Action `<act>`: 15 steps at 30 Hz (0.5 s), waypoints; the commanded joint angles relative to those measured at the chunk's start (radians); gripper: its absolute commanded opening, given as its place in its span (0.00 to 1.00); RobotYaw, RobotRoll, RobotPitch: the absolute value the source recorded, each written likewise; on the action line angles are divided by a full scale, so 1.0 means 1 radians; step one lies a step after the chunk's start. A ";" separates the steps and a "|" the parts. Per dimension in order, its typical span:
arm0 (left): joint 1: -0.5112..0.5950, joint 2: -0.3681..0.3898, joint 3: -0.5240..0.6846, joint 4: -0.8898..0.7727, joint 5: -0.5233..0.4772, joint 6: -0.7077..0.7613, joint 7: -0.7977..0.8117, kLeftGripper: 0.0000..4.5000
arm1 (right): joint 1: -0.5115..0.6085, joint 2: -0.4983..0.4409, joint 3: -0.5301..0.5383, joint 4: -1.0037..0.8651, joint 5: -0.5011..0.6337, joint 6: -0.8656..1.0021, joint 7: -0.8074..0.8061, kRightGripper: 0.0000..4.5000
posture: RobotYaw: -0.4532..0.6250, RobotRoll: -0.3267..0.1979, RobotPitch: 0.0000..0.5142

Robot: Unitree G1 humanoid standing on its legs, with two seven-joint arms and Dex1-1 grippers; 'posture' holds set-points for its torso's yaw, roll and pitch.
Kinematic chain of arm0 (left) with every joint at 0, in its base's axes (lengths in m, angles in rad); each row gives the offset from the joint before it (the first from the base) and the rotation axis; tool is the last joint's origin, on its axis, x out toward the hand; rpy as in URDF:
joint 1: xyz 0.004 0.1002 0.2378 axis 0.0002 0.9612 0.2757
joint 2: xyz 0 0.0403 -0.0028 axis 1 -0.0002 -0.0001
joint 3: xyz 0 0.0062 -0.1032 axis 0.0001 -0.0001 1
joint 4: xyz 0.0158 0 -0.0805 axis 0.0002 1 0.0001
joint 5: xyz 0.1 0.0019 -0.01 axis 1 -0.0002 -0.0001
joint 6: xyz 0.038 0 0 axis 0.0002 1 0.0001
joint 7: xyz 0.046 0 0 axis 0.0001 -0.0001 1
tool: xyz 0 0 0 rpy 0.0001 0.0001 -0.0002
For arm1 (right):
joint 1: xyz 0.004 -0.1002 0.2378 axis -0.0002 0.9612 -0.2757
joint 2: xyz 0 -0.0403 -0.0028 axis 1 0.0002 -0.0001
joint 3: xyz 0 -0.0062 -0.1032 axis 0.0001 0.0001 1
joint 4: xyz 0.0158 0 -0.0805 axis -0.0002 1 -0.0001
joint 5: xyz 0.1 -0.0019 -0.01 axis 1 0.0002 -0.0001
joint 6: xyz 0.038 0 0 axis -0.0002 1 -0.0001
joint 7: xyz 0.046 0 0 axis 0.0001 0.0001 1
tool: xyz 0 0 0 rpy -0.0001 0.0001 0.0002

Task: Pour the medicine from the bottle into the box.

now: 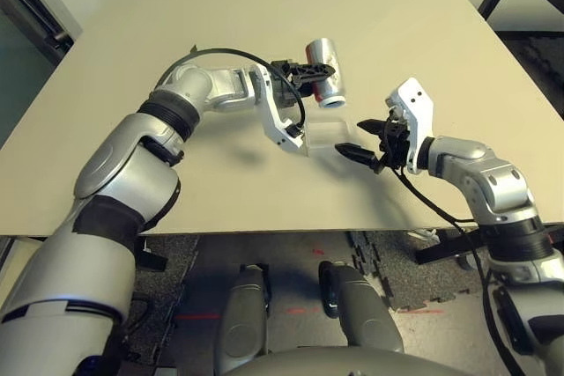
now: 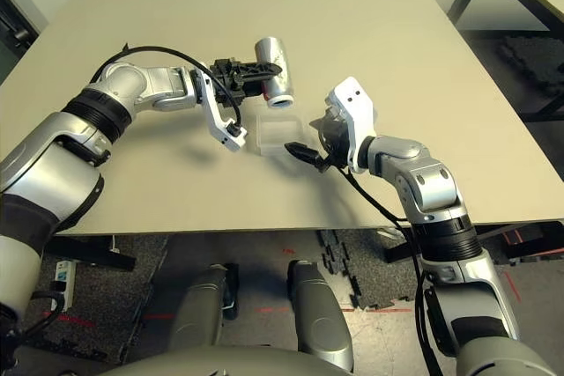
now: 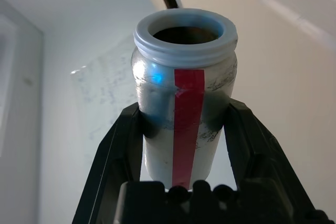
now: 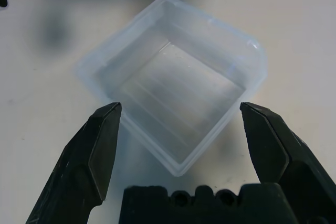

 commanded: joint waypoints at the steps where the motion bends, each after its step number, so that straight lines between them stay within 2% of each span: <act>1: -0.011 0.022 -0.018 -0.054 0.013 -0.005 0.013 0.54 | -0.004 0.007 0.003 0.015 -0.008 -0.010 0.000 1.00 | 0.43 0.62 0.32; 6: 0.026 0.040 0.007 -0.108 -0.036 -0.034 -0.031 0.54 | 0.000 0.011 -0.002 0.014 -0.005 -0.012 -0.005 1.00 | 0.43 0.62 0.32; 9: 0.058 0.030 0.069 -0.081 -0.157 -0.071 -0.116 0.54 | 0.003 0.011 -0.005 0.014 -0.004 -0.013 -0.004 1.00 | 0.42 0.62 0.32; 12: 0.095 -0.022 0.178 0.009 -0.362 -0.081 -0.275 0.54 | 0.007 0.011 -0.010 0.010 -0.002 -0.012 -0.005 1.00 | 0.42 0.62 0.32; 15: 0.160 -0.094 0.364 0.083 -0.665 -0.011 -0.502 0.54 | 0.005 0.012 -0.019 0.013 0.002 -0.013 -0.005 1.00 | 0.42 0.62 0.31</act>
